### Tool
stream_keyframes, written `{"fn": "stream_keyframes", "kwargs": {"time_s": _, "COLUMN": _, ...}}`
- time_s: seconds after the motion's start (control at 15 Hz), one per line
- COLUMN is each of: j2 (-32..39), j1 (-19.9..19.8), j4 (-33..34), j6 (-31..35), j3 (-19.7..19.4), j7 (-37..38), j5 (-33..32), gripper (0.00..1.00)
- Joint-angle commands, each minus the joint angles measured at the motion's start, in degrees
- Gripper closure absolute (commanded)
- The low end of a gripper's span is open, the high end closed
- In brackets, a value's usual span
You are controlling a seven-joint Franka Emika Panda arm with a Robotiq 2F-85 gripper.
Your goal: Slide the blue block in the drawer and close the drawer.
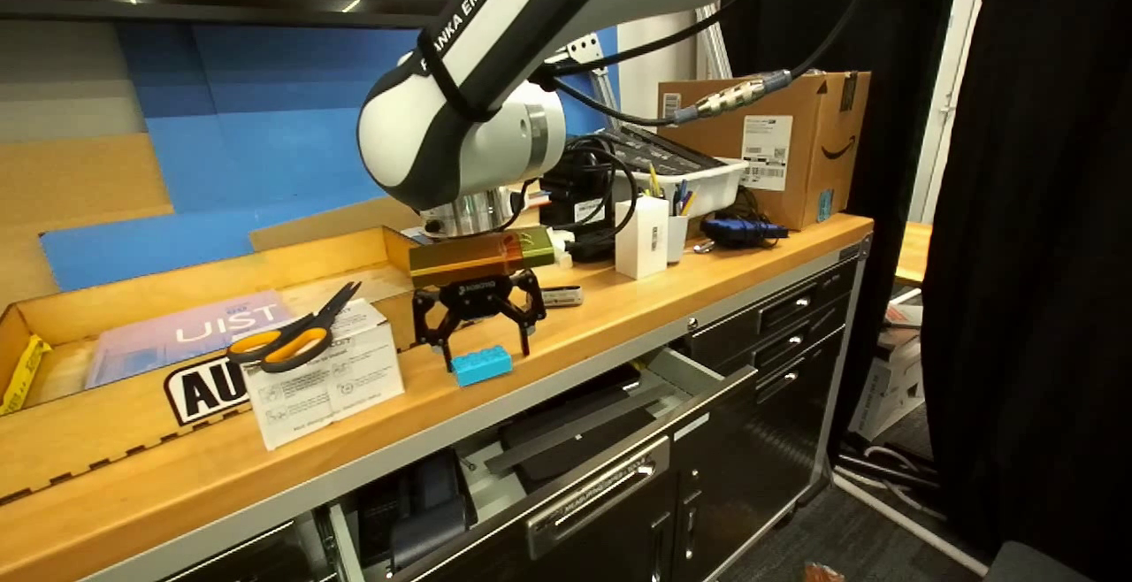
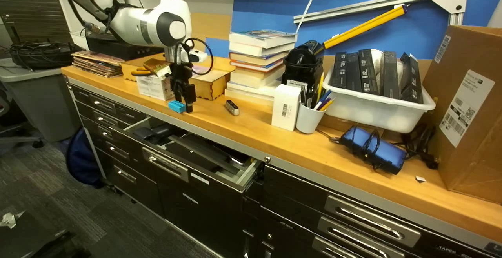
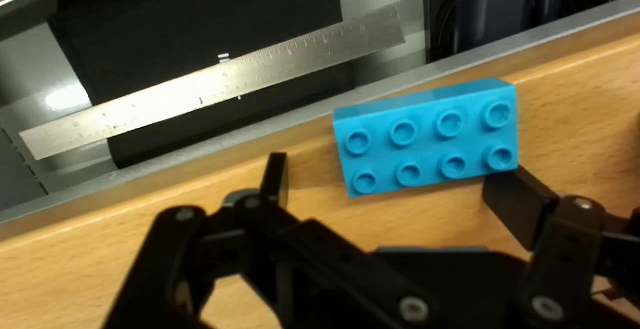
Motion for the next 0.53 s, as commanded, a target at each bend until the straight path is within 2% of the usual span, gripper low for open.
{"fn": "stream_keyframes", "kwargs": {"time_s": 0.0, "j2": -3.79, "j1": 0.43, "j4": -4.21, "j6": -0.07, "j3": 0.5, "j7": 0.38, "j5": 1.1, "gripper": 0.0}}
{"fn": "stream_keyframes", "kwargs": {"time_s": 0.27, "j2": -8.59, "j1": -1.14, "j4": -11.1, "j6": -1.56, "j3": 1.07, "j7": -1.21, "j5": 3.51, "gripper": 0.0}}
{"fn": "stream_keyframes", "kwargs": {"time_s": 0.47, "j2": -11.76, "j1": -1.79, "j4": -16.1, "j6": -0.17, "j3": 0.94, "j7": -1.1, "j5": 4.62, "gripper": 0.0}}
